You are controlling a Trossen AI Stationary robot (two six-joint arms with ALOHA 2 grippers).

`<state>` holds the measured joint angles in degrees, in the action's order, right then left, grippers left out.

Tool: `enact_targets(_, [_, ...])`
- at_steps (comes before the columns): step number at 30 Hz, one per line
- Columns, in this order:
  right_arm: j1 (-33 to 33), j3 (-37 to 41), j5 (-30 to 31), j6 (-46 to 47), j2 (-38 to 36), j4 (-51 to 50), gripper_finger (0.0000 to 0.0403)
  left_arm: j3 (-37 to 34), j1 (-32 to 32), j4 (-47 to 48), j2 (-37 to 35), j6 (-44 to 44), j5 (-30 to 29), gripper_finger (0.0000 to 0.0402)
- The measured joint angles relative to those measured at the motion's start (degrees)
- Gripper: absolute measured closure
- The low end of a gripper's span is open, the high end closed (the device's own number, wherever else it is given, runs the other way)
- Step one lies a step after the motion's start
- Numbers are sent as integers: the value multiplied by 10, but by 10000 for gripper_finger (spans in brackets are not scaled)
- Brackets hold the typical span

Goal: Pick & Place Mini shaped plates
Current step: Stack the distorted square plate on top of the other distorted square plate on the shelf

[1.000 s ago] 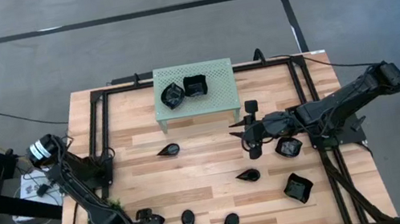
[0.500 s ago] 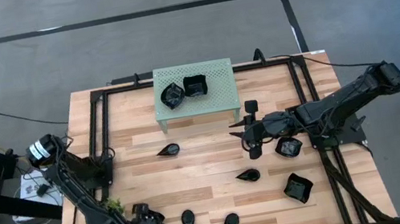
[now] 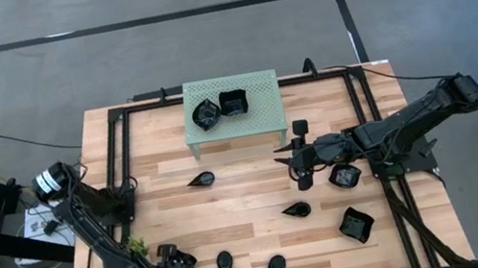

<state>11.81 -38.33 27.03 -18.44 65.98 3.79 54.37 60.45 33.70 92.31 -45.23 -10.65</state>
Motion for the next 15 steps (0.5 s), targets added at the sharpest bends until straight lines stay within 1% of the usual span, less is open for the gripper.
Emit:
enact_targets(3, [0, 0, 0, 0, 0, 0, 310, 0, 0, -3, 11, -2, 7, 320])
enact_targets(7, [0, 0, 0, 0, 0, -1, 310, 0, 0, -10, 31, -2, 40, 319])
enact_targets(9, [0, 0, 0, 0, 0, -1, 310, 0, 0, -9, 33, -1, 42, 320])
enact_targets(13, [0, 0, 0, -1, 0, -1, 310, 0, 0, -8, 33, 2, -20, 320])
enact_targets(15, [0, 0, 0, -1, 0, -1, 310, 0, 0, -7, 33, 9, -42, 320])
